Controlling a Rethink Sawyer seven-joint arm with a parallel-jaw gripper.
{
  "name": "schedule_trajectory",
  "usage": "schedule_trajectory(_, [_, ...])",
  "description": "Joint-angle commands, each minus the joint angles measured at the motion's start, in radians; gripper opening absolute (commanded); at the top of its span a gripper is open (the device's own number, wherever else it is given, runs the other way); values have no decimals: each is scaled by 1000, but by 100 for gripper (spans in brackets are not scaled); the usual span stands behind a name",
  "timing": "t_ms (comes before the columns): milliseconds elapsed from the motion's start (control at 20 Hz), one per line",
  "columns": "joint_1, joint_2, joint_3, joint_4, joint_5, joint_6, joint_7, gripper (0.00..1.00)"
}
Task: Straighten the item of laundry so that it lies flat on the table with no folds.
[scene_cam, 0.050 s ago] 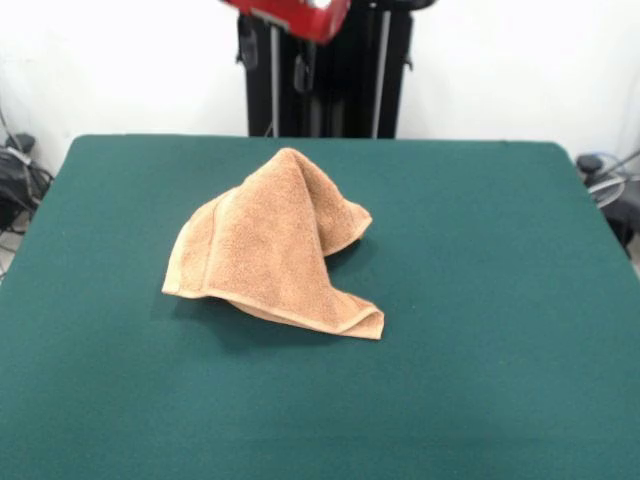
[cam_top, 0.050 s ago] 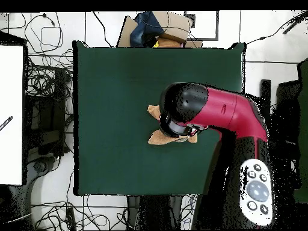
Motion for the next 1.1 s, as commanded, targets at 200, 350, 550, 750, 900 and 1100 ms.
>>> schedule_trajectory(200, [-79,35,21,216,-57,-307,10,100])
schedule_trajectory(350, [-114,101,39,245,-118,-477,-19,100])
schedule_trajectory(550, [-170,151,67,282,-181,-686,-55,100])
schedule_trajectory(750, [-176,188,58,284,-228,-794,-24,100])
schedule_trajectory(900, [-150,207,33,274,-246,-831,19,100])
schedule_trajectory(1100, [-117,223,6,268,-241,-846,70,100])
